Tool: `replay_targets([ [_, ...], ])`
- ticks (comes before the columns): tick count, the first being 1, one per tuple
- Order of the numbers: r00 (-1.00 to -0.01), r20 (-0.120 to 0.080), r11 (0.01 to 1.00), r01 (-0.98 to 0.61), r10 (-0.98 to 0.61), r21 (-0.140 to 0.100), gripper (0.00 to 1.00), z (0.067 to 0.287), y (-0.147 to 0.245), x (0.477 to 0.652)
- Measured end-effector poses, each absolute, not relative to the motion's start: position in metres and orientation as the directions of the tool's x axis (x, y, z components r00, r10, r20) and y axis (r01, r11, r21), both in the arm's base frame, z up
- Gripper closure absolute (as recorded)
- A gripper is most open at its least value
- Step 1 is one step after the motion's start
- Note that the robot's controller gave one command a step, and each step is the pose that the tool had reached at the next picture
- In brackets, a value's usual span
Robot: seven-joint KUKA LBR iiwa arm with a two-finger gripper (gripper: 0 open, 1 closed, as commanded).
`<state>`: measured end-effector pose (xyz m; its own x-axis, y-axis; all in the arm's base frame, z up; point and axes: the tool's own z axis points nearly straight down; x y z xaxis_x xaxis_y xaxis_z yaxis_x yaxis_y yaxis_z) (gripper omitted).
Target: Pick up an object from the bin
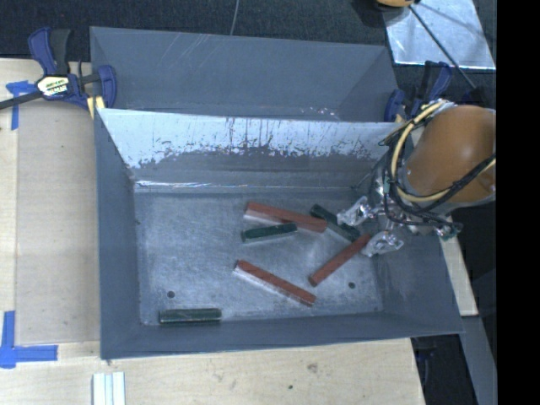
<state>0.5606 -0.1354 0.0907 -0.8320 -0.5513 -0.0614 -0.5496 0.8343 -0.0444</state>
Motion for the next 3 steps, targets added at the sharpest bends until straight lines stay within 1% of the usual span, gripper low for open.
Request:
replay_targets([
  [1,-0.835,-0.034,0.835,-0.549,-0.550,-0.036,0.00,0.0860,-0.1415,0.5532],
  [2,-0.832,-0.060,0.834,-0.550,-0.551,-0.044,1.00,0.0903,-0.1357,0.5601],
  [3,-0.835,-0.034,0.836,-0.548,-0.549,-0.035,0.00,0.0858,-0.1415,0.5531],
])
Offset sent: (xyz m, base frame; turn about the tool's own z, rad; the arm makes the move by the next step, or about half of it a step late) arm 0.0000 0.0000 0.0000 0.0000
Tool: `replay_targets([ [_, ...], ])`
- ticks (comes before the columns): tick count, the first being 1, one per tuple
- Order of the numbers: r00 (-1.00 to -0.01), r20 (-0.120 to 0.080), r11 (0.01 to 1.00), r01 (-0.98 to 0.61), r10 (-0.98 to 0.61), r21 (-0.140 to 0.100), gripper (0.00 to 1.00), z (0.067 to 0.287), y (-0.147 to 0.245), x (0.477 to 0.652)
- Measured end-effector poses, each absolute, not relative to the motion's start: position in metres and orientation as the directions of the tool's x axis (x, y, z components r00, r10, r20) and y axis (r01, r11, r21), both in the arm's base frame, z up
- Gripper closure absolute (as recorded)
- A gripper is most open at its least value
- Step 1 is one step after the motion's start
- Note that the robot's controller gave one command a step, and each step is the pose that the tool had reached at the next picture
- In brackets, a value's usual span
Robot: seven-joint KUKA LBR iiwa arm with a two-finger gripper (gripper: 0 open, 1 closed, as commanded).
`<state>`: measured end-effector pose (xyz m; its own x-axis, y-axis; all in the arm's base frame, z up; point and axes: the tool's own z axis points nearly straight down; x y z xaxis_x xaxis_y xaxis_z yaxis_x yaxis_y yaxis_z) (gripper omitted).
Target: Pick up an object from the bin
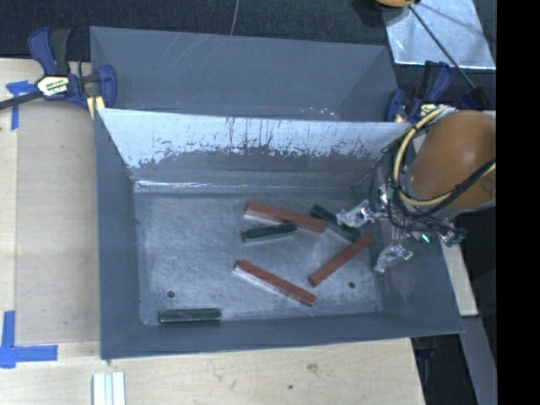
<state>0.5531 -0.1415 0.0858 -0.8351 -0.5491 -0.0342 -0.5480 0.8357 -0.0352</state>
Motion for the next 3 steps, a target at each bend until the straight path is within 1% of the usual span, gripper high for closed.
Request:
replay_targets([
  [1,-0.832,-0.059,0.834,-0.549,-0.551,-0.043,1.00,0.0901,-0.1358,0.5599],
  [2,-0.835,-0.034,0.835,-0.548,-0.549,-0.035,0.00,0.0855,-0.1415,0.5530],
  [3,-0.832,-0.059,0.834,-0.550,-0.551,-0.043,1.00,0.0899,-0.1359,0.5597],
])
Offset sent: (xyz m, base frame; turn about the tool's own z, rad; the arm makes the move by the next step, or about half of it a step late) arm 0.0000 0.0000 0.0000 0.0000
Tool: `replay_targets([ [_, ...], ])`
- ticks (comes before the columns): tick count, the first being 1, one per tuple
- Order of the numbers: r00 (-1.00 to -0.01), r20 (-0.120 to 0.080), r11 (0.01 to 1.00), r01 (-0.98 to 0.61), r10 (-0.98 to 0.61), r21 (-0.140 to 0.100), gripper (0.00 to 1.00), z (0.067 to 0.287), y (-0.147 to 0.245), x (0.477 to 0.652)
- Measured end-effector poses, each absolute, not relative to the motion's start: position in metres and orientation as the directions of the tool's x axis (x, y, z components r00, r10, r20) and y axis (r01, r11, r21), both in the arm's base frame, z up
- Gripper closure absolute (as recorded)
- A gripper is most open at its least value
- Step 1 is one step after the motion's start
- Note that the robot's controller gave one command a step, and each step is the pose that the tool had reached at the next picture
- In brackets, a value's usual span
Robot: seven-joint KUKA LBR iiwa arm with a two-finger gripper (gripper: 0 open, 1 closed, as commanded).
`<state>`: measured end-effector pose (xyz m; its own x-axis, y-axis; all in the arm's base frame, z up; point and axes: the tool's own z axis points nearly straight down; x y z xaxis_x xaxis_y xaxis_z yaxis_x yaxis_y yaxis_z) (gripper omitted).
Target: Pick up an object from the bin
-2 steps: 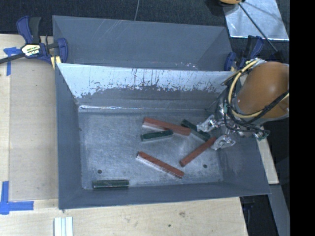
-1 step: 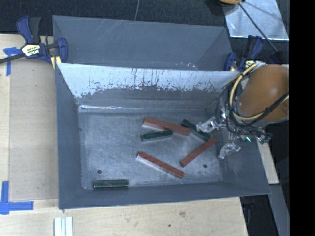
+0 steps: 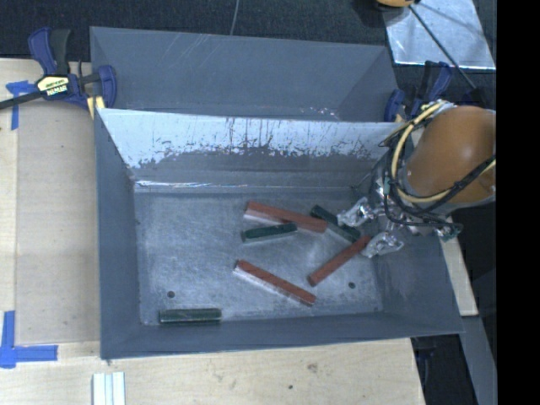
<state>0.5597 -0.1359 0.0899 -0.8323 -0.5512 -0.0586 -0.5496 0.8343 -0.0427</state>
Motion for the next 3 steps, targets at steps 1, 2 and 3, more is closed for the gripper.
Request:
replay_targets([
  [1,-0.835,-0.034,0.836,-0.548,-0.549,-0.035,0.00,0.0854,-0.1415,0.5529],
  [2,-0.832,-0.058,0.834,-0.550,-0.551,-0.042,1.00,0.0898,-0.1360,0.5595],
  [3,-0.835,-0.034,0.836,-0.548,-0.549,-0.034,0.00,0.0852,-0.1415,0.5528],
])
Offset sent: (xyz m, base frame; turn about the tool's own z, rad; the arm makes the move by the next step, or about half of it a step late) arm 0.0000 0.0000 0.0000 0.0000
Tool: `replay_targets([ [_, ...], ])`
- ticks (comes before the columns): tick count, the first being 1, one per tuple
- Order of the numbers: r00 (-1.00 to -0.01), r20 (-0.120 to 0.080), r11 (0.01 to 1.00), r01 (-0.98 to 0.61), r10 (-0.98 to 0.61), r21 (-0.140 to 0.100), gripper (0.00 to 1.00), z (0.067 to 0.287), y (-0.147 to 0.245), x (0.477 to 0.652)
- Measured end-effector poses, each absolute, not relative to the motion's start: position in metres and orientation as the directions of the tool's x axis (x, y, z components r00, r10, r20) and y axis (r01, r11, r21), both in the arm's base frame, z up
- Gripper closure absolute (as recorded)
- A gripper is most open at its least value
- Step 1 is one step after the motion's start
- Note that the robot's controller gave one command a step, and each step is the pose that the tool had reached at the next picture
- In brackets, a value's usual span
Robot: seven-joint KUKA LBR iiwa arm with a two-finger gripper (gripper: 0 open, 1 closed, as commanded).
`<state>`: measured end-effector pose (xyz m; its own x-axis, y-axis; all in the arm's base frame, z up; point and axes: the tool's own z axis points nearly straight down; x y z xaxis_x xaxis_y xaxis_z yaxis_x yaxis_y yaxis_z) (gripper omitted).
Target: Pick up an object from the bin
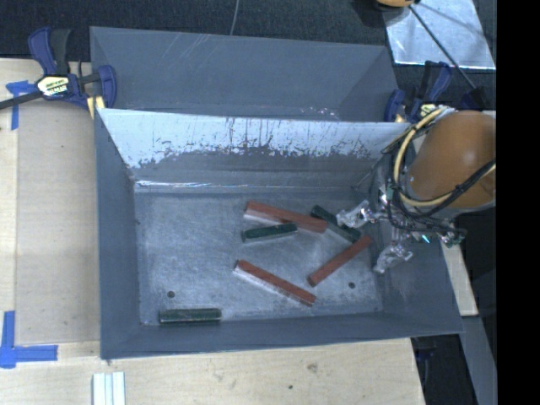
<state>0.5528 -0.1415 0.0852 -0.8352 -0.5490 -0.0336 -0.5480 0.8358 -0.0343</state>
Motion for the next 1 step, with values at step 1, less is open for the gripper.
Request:
replay_targets([
  [1,-0.832,-0.058,0.834,-0.550,-0.551,-0.042,1.00,0.0896,-0.1361,0.5594],
])
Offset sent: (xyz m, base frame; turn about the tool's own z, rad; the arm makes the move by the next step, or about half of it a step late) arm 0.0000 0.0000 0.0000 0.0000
